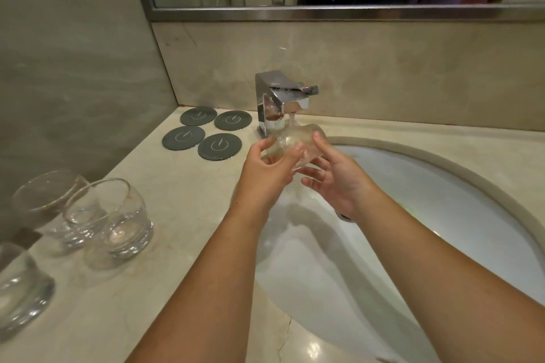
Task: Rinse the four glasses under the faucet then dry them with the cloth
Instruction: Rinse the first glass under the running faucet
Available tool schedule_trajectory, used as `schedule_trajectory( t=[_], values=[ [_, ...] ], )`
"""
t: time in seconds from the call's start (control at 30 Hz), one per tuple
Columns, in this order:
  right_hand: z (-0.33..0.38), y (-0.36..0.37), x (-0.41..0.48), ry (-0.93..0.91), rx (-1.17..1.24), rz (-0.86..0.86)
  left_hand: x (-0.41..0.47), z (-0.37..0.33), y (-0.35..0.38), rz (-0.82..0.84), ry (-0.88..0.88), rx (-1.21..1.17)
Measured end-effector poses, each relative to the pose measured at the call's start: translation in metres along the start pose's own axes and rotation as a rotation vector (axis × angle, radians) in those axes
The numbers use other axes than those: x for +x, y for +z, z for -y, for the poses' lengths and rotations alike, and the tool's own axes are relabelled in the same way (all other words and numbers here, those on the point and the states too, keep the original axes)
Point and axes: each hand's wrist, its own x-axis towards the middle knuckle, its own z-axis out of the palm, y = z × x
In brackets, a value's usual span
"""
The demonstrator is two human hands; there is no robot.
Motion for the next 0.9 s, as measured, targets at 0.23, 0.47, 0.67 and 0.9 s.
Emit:
schedule_trajectory(
  t=[0.23, 0.47, 0.67, 0.9],
  values=[
    [0.002, 0.001, 0.003, -0.045, 0.091, -0.143, 0.018, -0.011, 0.001, 0.114, 0.082, 0.216],
    [0.001, -0.003, 0.005, -0.022, 0.104, -0.125, 0.026, -0.001, -0.002, 0.086, 0.135, 0.124],
    [0.002, -0.003, 0.001, -0.004, 0.146, 0.005, 0.023, -0.001, -0.002, 0.085, 0.130, 0.013],
    [-0.002, -0.002, 0.000, -0.049, 0.092, -0.076, 0.021, 0.003, -0.005, 0.174, 0.150, 0.147]
  ],
)
